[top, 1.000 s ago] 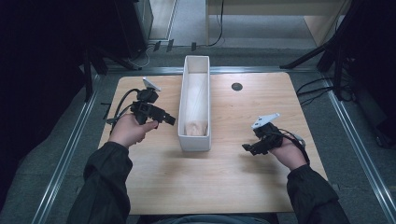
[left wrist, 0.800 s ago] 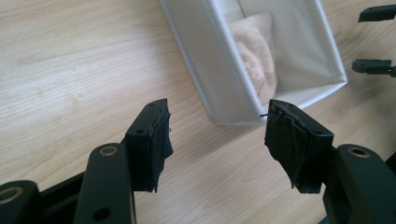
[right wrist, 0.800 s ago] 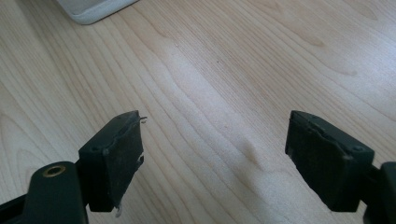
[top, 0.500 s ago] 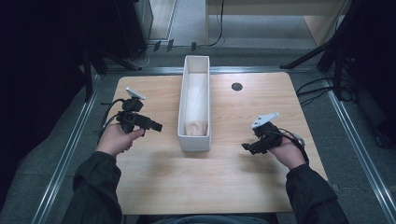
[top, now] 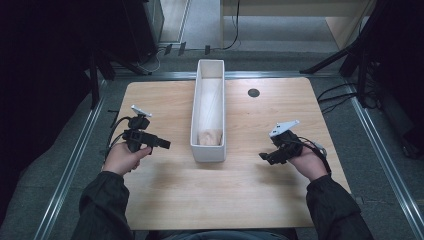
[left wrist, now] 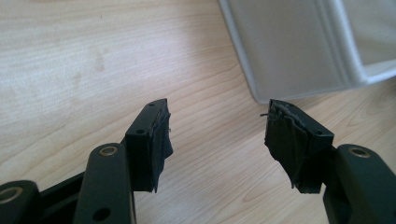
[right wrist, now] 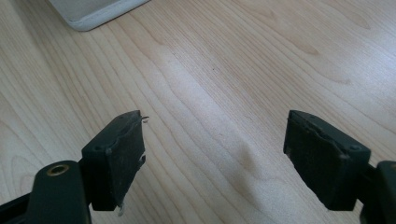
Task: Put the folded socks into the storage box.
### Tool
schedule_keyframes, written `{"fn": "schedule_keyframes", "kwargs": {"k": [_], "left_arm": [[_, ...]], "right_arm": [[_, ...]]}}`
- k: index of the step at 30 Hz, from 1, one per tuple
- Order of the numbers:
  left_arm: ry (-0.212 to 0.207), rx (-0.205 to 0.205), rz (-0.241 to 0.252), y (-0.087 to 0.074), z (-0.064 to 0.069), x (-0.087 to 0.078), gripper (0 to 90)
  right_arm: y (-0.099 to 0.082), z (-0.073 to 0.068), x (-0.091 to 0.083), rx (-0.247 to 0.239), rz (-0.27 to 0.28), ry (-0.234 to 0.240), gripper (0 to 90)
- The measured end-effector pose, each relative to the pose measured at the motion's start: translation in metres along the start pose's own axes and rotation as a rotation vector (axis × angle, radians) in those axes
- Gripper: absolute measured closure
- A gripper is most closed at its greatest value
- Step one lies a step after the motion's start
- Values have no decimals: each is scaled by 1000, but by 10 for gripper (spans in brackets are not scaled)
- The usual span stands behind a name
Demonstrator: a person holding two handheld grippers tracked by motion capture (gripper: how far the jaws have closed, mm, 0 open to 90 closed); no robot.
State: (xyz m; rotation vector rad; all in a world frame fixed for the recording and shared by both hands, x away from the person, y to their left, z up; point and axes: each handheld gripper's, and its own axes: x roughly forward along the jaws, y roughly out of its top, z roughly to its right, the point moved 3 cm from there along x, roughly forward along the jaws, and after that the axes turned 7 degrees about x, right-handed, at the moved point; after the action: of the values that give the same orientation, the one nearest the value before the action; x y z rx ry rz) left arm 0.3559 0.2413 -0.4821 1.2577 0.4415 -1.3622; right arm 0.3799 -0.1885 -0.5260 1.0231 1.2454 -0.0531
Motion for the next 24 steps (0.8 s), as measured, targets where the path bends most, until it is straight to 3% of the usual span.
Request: {"fn": "schedule_keyframes", "kwargs": {"k": [14,18,21,24], "left_arm": [[-27,-20,8,-22,-18,16,389],[-6,-29,1,-28,-23,20,389],[26,-9,3,-32,-23,20,389],[21,-15,0,-37,-25,23,388]], "right_arm": [[0,0,1,-1,-7,0,207],[0,0,1,-1,-9,0,207],[0,0,1,0,-11,0,207],[0,-1,1,-1,-14,1,207]]}}
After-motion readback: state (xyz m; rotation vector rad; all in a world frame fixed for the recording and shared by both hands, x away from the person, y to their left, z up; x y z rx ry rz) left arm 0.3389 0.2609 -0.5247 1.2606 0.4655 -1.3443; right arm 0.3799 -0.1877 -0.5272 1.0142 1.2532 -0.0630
